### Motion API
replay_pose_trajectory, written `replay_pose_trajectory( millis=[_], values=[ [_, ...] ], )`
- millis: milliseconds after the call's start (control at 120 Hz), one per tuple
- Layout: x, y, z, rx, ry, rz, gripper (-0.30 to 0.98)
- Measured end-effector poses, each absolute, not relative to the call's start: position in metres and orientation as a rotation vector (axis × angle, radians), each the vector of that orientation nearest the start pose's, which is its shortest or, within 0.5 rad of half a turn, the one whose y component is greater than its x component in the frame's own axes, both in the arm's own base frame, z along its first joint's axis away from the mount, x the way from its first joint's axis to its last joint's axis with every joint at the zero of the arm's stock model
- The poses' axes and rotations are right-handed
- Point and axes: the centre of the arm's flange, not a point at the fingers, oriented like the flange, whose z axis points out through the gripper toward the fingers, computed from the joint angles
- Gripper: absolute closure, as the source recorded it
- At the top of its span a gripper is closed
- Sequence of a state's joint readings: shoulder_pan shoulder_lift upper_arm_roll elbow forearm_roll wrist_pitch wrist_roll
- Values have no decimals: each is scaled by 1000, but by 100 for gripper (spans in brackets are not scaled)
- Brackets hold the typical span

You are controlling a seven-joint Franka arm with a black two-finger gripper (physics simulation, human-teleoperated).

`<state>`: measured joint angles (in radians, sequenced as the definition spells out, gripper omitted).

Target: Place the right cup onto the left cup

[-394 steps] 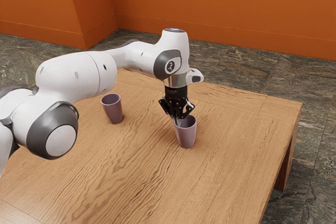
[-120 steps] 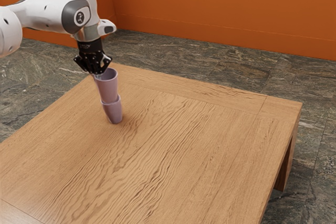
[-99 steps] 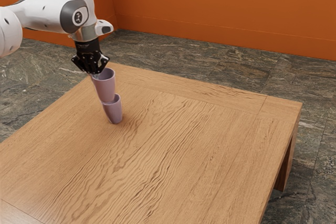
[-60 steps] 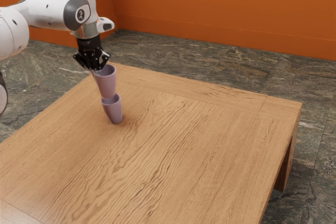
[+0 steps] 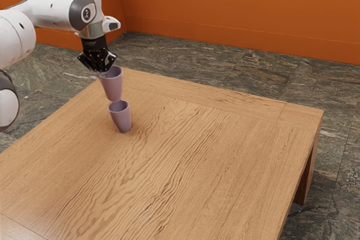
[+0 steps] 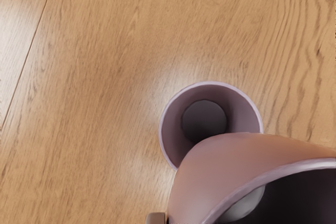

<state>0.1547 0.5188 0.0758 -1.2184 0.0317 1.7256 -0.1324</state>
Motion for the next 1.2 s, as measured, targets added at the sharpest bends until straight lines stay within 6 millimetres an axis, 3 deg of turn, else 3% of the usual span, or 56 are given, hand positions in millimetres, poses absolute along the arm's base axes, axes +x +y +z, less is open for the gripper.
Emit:
replay_pose_trajectory(
  millis=[542,1200],
  values=[
    [704,168,459,-3026,-534,39,78],
    [715,167,443,-3030,-508,59,78]
  ],
)
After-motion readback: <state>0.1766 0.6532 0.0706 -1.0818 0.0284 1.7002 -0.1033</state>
